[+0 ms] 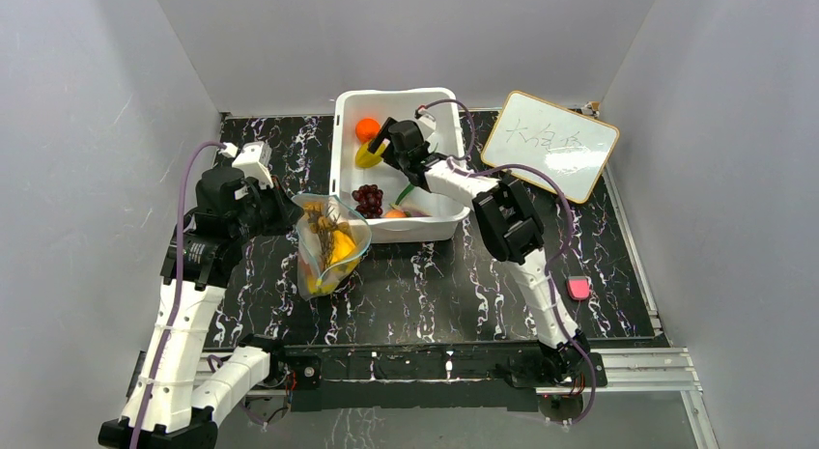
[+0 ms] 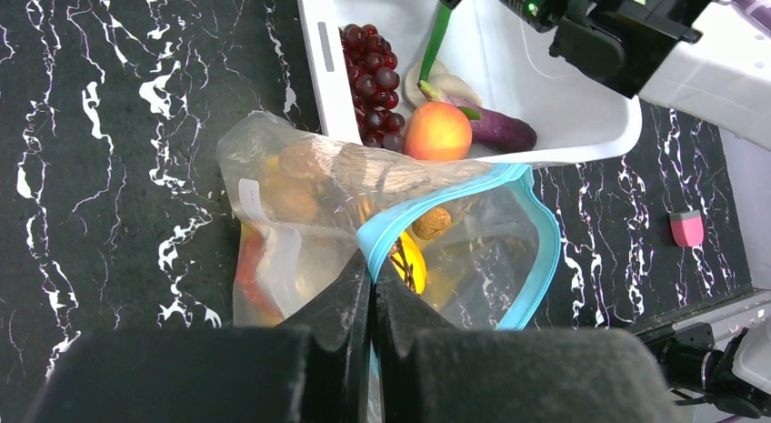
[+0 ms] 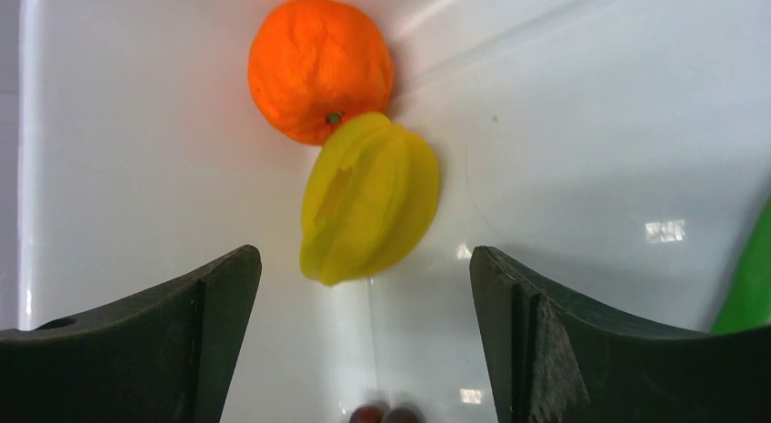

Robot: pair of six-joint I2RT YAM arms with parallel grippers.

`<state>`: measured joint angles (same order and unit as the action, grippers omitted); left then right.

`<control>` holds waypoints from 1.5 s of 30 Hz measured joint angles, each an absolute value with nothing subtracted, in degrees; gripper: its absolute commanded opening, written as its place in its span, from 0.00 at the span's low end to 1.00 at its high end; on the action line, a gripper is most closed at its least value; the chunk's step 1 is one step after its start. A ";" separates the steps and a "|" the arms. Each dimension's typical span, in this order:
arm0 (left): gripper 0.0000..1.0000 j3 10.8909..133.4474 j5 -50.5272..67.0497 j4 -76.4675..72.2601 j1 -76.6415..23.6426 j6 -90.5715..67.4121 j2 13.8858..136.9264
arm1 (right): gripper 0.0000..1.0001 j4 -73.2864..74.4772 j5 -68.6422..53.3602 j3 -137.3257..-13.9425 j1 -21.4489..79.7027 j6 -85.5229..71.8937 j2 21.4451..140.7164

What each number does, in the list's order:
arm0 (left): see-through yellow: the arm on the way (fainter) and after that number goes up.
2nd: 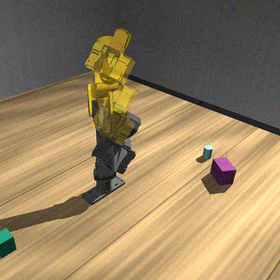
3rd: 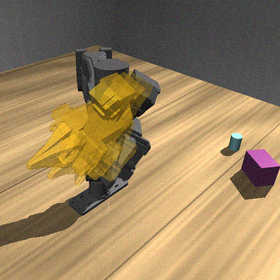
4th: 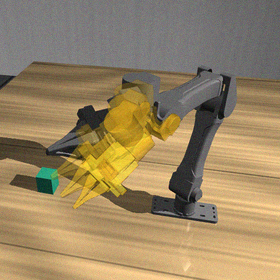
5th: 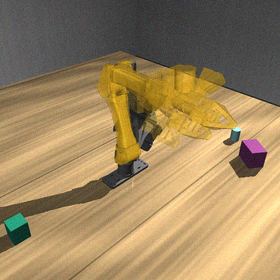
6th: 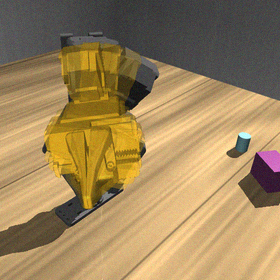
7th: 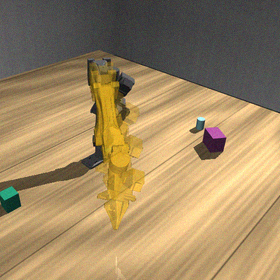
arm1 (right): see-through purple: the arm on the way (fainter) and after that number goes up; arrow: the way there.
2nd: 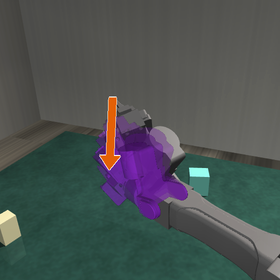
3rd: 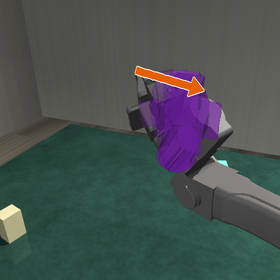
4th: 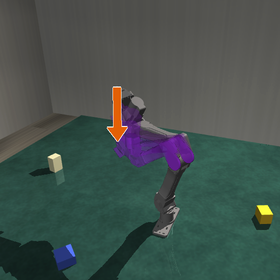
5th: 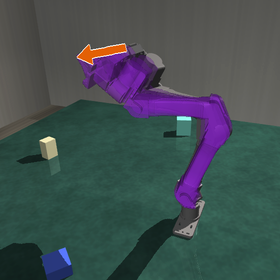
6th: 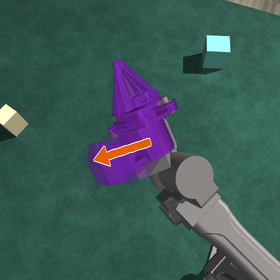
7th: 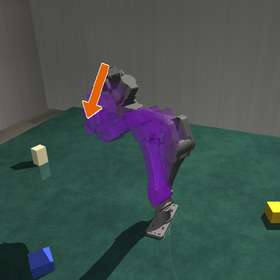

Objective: Place the food in the zip-top bag and seal the zipper
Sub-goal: Pick up the fake fruit from the bin.

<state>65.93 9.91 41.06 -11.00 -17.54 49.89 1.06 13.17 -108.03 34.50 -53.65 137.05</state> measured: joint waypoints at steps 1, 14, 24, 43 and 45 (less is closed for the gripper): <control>0.00 65.91 9.98 41.06 -11.03 -17.56 49.87 | 0.84 1.04 13.19 -109.30 34.24 -53.49 137.88; 0.00 65.98 9.93 41.50 -11.49 -17.50 49.39 | 0.74 -0.49 10.39 -118.21 33.41 -52.38 146.28; 0.00 66.17 9.87 41.76 -11.55 -17.34 49.30 | 0.44 -1.41 7.97 -121.40 33.41 -51.07 149.42; 0.00 67.53 9.56 42.52 -11.73 -17.08 49.28 | 0.21 -3.03 7.16 -115.28 33.58 -39.53 144.07; 0.00 67.53 9.61 42.52 -11.75 -17.15 49.28 | 0.20 -2.81 6.98 -113.21 33.41 -38.41 142.56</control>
